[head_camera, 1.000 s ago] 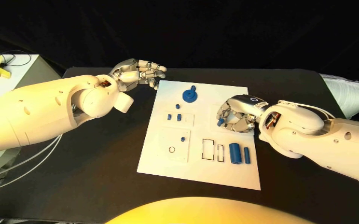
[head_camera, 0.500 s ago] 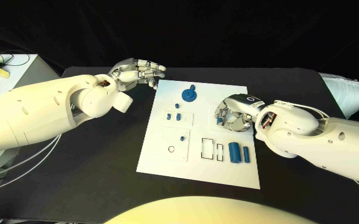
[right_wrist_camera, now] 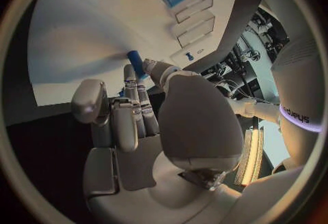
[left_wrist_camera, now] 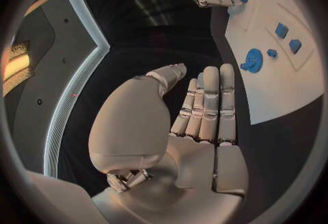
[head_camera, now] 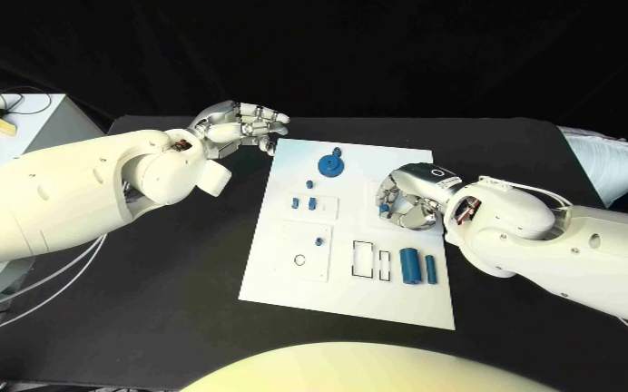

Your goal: Assemble the parts on the task board

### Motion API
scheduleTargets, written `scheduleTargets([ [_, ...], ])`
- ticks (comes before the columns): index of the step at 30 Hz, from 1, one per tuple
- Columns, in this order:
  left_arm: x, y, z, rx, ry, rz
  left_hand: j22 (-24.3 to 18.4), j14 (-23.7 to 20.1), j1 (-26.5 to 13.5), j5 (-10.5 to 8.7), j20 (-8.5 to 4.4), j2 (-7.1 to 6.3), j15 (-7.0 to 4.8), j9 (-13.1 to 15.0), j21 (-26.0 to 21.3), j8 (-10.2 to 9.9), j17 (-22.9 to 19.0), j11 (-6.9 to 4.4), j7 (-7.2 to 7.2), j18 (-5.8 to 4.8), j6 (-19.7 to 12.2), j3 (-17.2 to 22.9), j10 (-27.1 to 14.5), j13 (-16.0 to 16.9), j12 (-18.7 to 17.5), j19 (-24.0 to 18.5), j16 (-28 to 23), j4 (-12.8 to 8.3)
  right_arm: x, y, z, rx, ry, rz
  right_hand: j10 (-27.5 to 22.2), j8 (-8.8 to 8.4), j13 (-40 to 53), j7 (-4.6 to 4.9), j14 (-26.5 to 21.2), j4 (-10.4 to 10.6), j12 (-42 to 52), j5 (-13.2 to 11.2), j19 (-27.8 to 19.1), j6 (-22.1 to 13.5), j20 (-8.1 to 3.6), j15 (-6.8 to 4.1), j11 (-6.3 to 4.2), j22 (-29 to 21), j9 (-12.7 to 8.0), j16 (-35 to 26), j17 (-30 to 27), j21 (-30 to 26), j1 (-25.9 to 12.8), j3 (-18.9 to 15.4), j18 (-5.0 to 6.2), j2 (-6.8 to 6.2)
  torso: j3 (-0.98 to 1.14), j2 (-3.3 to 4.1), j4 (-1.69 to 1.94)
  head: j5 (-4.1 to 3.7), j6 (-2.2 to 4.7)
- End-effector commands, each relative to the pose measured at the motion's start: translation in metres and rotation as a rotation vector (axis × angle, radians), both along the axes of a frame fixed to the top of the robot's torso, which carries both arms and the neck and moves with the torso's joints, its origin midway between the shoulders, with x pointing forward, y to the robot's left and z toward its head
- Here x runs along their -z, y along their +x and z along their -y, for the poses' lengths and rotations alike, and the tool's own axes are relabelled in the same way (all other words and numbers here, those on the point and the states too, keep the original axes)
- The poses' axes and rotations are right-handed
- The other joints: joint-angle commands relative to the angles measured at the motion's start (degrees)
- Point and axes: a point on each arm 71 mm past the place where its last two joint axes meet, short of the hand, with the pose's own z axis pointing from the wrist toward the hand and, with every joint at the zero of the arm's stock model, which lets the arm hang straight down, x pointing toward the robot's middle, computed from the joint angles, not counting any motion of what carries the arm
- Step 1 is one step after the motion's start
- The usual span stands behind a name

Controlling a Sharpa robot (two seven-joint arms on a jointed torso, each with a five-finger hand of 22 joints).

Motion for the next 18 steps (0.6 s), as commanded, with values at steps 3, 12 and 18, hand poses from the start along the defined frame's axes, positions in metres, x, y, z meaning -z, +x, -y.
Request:
scheduleTargets([
  [3, -0.001, -0.001, 0.002, 0.023, -0.006, 0.004, -0.1, 0.0, 0.5, -0.20, -0.03, 0.13, 0.26, 0.0, -0.2, 0.3, 0.1, -0.02, 1.14, 0.33, -0.4, -0.4, -0.2, 0.0, 0.2, 0.5, 0.4, 0.0, -0.003, -0.003, -0.001, 0.019, 0.042, 0.007, 1.2, 0.75, 0.2, -0.23, 2.9, -0.5, -0.6, 0.9, 0.9, 0.7, -0.07, -0.56, -0.26, 1.2, 0.6, 0.7, 0.9, 1.3, 0.8, 1.0, -0.78, 1.03, 0.02, 0.01, -0.03, -0.02, -0.04],
  [12, -0.001, -0.001, 0.002, 0.020, -0.005, 0.004, -0.1, 0.0, 0.5, -0.20, -0.03, 0.13, 0.26, 0.0, -0.2, 0.3, 0.1, -0.02, 1.14, 0.33, -0.4, -0.4, -0.2, 0.0, 0.2, 0.5, 0.4, 0.0, -0.011, -0.004, 0.003, 0.050, 0.085, 0.014, 1.9, 1.51, 0.2, -0.39, 3.0, -1.5, -1.3, -1.7, 1.2, 0.9, -0.26, -0.70, -0.41, 2.3, 1.4, 0.9, 1.4, 2.1, 0.8, 2.2, -0.96, 1.87, -0.04, -0.05, -0.01, -0.09, -0.08],
  [18, 0.000, 0.000, 0.001, 0.018, -0.004, 0.004, -0.1, 0.0, 0.5, -0.19, -0.03, 0.16, 0.25, 0.0, -0.2, 0.3, 0.1, -0.03, 1.15, 0.34, -0.5, -0.4, -0.3, 0.1, 0.3, 0.5, 0.4, -0.1, -0.027, -0.004, 0.007, 0.078, 0.152, -0.007, 1.9, 1.54, 0.2, -0.38, 3.0, -1.5, -1.5, -2.0, 1.1, 0.8, -0.25, -0.69, -0.39, 2.1, 1.5, 0.9, 1.2, 1.9, 0.6, 2.3, -0.92, 1.80, -0.01, -0.03, 0.03, 0.12, -0.21],
])
